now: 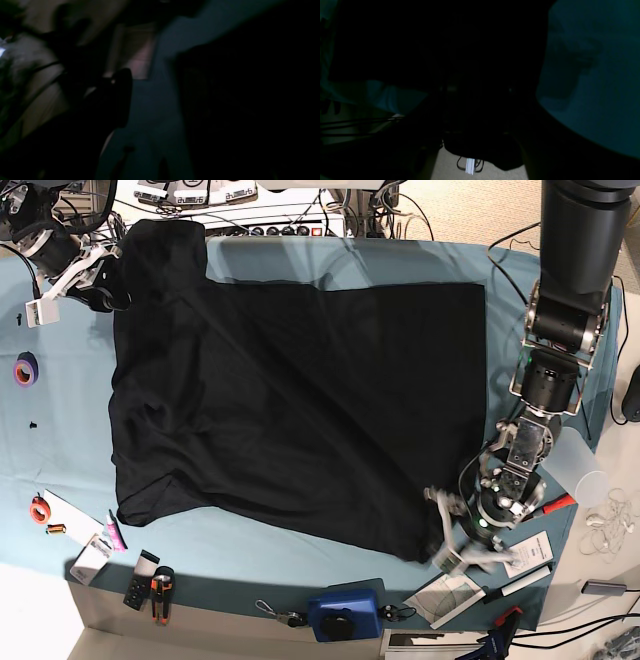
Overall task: Layout the t-shirt on the table in an organized manner, then fold the t-shirt properly
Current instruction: 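Reach the left gripper down to the shirt hem corner nearest it, then pull the hem corner with the left gripper to straighten the shirt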
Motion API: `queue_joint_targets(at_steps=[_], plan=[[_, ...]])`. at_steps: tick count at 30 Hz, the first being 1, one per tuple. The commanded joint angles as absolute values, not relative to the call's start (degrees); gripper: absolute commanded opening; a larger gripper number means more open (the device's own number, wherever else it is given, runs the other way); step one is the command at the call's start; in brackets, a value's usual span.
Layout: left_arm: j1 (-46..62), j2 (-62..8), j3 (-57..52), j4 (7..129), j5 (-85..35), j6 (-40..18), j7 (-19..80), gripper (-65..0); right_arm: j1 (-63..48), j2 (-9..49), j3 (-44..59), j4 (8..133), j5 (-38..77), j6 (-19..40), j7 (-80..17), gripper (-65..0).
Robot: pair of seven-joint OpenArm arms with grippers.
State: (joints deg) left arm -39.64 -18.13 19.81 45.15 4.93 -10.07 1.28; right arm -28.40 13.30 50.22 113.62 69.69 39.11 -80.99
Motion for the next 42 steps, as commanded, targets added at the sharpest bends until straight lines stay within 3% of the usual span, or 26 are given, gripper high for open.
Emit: queue_joint_targets(at_steps=[1,6,11,17,25,33,39,42], plan=[[-41.9,-18.8,19.4,46.0,4.6,-7.4,-0.1,-31.9,-28.6,14.1,50.7,114.4,70.9,39.6,-80.0,-43.1],[-41.9,-18.7,19.4,46.2,2.3,-4.3,6.0,-33.0,-28.6,14.1,50.7,114.4,70.9,39.6,-80.0,-43.1],[-40.9,-19.1,19.3,50.3,-2.7,-3.9,19.5,-47.0,-28.6,14.1,50.7,114.4,70.9,39.7,-80.0,-43.1],[-34.3,-21.5,19.3,69.7,-2.0,2.1,31.7,-65.0,-28.6,14.1,50.7,114.4,69.7,40.0,-80.0,-43.1],[-26.9,-22.4,19.3,94.8,10.9,7.8,57.3,-65.0,-28.6,14.2,50.7,114.4,64.6,40.0,-80.0,-43.1],[-16.4,-22.9,19.2,102.4,14.3,6.5,62.7,-65.0,-28.6,15.0,50.7,114.4,65.8,40.0,-80.0,-43.1],[-5.0,-22.9,19.2,111.7,18.8,6.4,64.5,-65.0,-28.6,16.9,50.7,114.4,84.5,40.0,-80.0,-43.1],[-0.1,-22.9,19.2,116.4,19.9,6.4,64.5,-65.0,-28.7,17.0,50.7,114.4,85.0,40.0,-80.0,-43.1]])
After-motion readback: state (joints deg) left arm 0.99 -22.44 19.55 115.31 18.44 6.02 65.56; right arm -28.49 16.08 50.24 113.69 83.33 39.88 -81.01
